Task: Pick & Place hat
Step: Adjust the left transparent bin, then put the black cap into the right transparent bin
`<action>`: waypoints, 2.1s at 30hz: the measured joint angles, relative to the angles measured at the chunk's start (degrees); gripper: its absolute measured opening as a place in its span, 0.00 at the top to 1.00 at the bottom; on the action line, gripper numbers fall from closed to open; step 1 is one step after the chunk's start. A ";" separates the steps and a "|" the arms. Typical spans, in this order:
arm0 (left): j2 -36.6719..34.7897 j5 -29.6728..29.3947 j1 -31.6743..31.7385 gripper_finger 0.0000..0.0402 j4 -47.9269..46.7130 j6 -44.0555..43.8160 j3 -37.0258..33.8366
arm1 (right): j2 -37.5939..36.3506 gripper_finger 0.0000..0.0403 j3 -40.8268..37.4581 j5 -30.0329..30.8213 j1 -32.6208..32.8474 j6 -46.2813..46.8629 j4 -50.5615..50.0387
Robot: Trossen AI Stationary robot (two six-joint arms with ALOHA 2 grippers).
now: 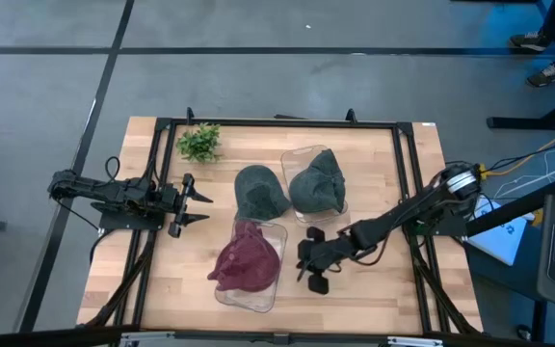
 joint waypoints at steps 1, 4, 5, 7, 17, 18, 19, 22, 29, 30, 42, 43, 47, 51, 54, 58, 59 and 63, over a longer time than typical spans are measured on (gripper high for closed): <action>0.00 0.00 0.00 0.48 0.00 0.00 0.00 | 1.05 0.98 1.03 0.00 0.01 -1.03 -0.19; 0.00 0.00 0.01 0.48 0.01 0.00 -0.01 | 4.46 0.98 4.12 0.00 -0.01 -3.58 -0.75; 0.00 0.00 0.00 0.49 0.00 0.00 -0.01 | 5.41 0.98 5.10 0.01 -0.01 -4.65 -0.98; 0.04 0.02 0.00 0.49 0.00 -0.01 -0.02 | 7.19 0.98 7.26 0.04 -0.01 -6.65 -1.29; 0.10 0.01 0.00 0.48 0.06 0.00 0.00 | 14.29 0.98 17.67 7.31 -0.67 -17.14 -0.44; 0.22 0.04 0.00 0.48 0.00 -0.02 0.00 | 14.69 0.98 18.71 8.30 -0.75 -18.61 -0.07; 0.23 0.02 0.01 0.48 0.00 -0.01 -0.01 | 15.22 0.98 19.82 9.04 -0.89 -20.18 0.56; 0.26 0.02 0.00 0.49 0.00 0.00 -0.02 | 17.00 0.98 22.76 11.13 -1.24 -25.34 4.39; 0.26 0.02 0.00 0.48 0.01 0.00 0.00 | 17.86 0.98 25.76 11.54 -1.95 -24.65 8.13; 0.26 0.02 0.00 0.48 0.00 0.00 -0.02 | 17.61 0.98 25.78 11.36 -1.95 -23.13 6.34; 0.26 0.02 0.00 0.48 0.00 0.00 0.00 | 7.70 0.98 19.97 -17.98 -1.66 -4.01 -13.59; 0.26 0.02 0.00 0.48 0.00 0.00 0.00 | 6.24 0.98 17.77 -18.97 -1.34 -3.40 -11.29; 0.26 0.02 0.00 0.48 0.00 0.00 0.00 | 0.34 0.98 7.14 -19.56 0.27 -2.90 -0.47; 0.26 0.02 0.00 0.49 0.00 0.00 0.00 | -6.58 0.98 -4.10 -16.14 1.23 -5.49 7.81; 0.25 0.01 0.00 0.48 0.00 0.00 0.00 | -12.59 0.98 -12.61 -13.17 1.56 -7.46 11.76; 0.26 0.02 0.00 0.48 0.00 0.00 0.00 | -20.92 0.98 -23.04 -13.08 1.87 -6.39 20.32; 0.26 0.02 0.00 0.48 0.00 0.00 0.00 | -22.66 0.98 -25.38 -13.07 1.87 -6.46 22.17; 0.26 0.02 0.00 0.48 0.00 0.00 0.00 | -29.21 0.98 -32.63 -12.87 1.85 -8.23 27.03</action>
